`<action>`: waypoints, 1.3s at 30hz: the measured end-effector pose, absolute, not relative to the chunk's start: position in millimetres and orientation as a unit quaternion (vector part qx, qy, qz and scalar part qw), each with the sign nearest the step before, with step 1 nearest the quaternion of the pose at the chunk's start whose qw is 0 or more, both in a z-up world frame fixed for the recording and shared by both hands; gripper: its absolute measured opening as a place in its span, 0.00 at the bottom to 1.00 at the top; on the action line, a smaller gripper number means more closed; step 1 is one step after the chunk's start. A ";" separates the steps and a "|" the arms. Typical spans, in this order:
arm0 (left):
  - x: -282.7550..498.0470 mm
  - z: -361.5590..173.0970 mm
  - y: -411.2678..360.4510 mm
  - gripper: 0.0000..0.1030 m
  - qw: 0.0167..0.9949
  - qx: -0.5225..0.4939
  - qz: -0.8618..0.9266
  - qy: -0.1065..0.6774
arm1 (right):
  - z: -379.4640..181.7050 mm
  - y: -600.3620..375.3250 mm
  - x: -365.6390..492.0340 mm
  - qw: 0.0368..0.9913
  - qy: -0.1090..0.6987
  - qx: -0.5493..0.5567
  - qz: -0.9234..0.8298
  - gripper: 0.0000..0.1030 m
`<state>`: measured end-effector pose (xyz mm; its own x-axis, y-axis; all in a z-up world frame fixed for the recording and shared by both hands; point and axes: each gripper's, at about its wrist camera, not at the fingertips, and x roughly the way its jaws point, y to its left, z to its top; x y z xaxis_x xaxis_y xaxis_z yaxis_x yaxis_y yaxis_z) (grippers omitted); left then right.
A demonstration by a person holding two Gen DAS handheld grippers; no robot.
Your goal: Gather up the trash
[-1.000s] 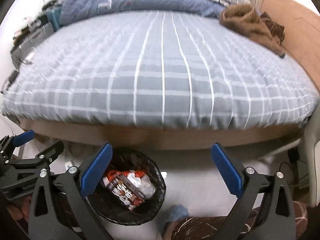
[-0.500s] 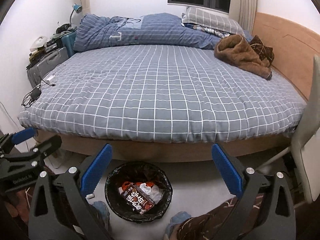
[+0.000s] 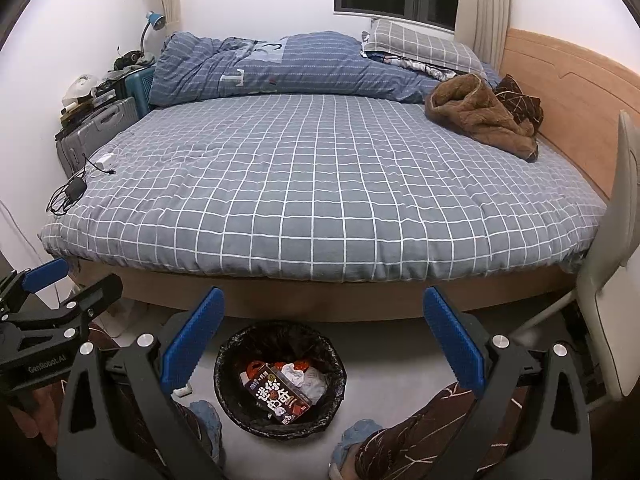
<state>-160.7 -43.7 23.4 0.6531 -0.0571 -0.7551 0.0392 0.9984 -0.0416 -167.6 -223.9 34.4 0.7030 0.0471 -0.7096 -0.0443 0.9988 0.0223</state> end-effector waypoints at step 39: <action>-153.6 18.6 -40.7 0.94 0.909 0.009 0.004 0.417 | 18.3 -218.1 -160.9 0.918 0.394 0.008 0.037 0.93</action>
<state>-153.6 -40.7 18.6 0.6519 0.0153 -0.7582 -0.0003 0.9998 0.0199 -160.9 -218.1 18.3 0.6861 0.0740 -0.7237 -0.0614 0.9972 0.0438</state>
